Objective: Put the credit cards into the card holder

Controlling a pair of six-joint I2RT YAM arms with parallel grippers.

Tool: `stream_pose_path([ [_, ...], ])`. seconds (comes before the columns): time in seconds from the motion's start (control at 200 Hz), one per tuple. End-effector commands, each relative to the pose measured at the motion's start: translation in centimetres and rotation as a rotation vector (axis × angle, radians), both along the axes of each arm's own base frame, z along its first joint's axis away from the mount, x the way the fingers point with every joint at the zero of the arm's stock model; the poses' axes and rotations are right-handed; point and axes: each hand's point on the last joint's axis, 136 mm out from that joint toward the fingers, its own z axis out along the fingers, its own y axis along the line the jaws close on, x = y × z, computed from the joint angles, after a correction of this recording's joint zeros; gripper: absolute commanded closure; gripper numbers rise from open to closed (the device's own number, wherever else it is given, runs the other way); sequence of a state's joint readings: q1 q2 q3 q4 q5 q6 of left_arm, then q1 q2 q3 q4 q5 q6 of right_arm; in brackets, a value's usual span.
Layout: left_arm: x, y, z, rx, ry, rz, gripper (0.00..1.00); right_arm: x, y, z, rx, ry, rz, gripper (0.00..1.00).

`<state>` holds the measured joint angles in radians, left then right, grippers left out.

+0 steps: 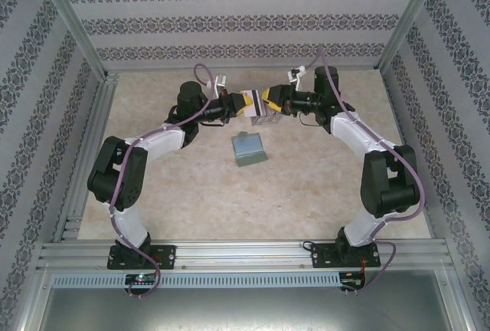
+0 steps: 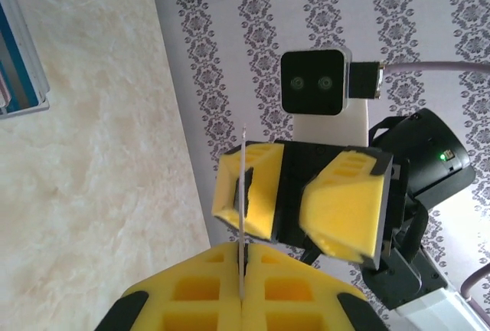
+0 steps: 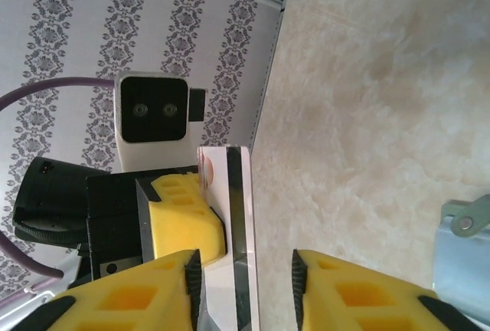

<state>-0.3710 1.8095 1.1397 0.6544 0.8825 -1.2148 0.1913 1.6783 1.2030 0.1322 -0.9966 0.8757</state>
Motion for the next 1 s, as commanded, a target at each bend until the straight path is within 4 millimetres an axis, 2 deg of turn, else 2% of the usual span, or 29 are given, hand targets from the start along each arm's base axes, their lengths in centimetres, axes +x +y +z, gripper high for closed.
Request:
stream_pose_path([
  [0.0, -0.4, 0.0, 1.7, 0.011, -0.068, -0.048, 1.0, -0.5, 0.3, 0.7, 0.01, -0.023, 0.052, 0.59],
  [0.205, -0.9, -0.4, 2.4, 0.013, -0.084, -0.098, 1.0, -1.0, 1.4, 0.2, 0.018, 0.001, 0.103, 0.58],
  [0.335, -1.0, -0.4, 2.7, 0.017, -0.096, -0.104, 1.0, -1.5, 2.3, 0.5, 0.024, 0.004, 0.138, 0.63],
  [0.585, -1.0, -0.4, 2.0, 0.035, -0.083, -0.109, 1.0, -2.0, 2.3, 0.8, 0.023, -0.008, 0.148, 0.93],
  [0.62, -0.9, -0.3, 1.8, 0.044, -0.081, -0.105, 0.93, -2.1, 2.3, 0.7, 0.022, -0.005, 0.147, 0.96],
  [0.65, -0.9, -0.3, 1.6, 0.056, -0.082, -0.103, 0.82, -2.1, 2.2, 0.7, 0.02, -0.005, 0.143, 0.98],
  [0.689, -0.8, 0.0, 1.1, 0.087, -0.08, -0.098, 0.67, -2.2, 2.0, 0.5, 0.013, -0.005, 0.134, 0.99],
  [0.749, -0.5, 1.0, 0.0, 0.162, -0.079, -0.075, 0.59, -2.3, 1.5, 0.0, -0.005, 0.001, 0.113, 1.0],
  [0.829, 0.0, 3.0, -2.2, 0.307, -0.073, -0.02, 0.56, -2.8, 0.8, -1.4, -0.052, 0.026, 0.078, 1.0],
  [0.889, 0.4, 4.7, -4.4, 0.419, -0.043, 0.01, 0.56, -3.4, 0.6, -3.2, -0.124, 0.057, 0.042, 1.0],
  [0.994, 0.8, 6.4, -7.5, 0.526, 0.006, 0.027, 0.56, -5.1, 1.8, -6.8, -0.289, 0.08, 0.008, 1.0],
])
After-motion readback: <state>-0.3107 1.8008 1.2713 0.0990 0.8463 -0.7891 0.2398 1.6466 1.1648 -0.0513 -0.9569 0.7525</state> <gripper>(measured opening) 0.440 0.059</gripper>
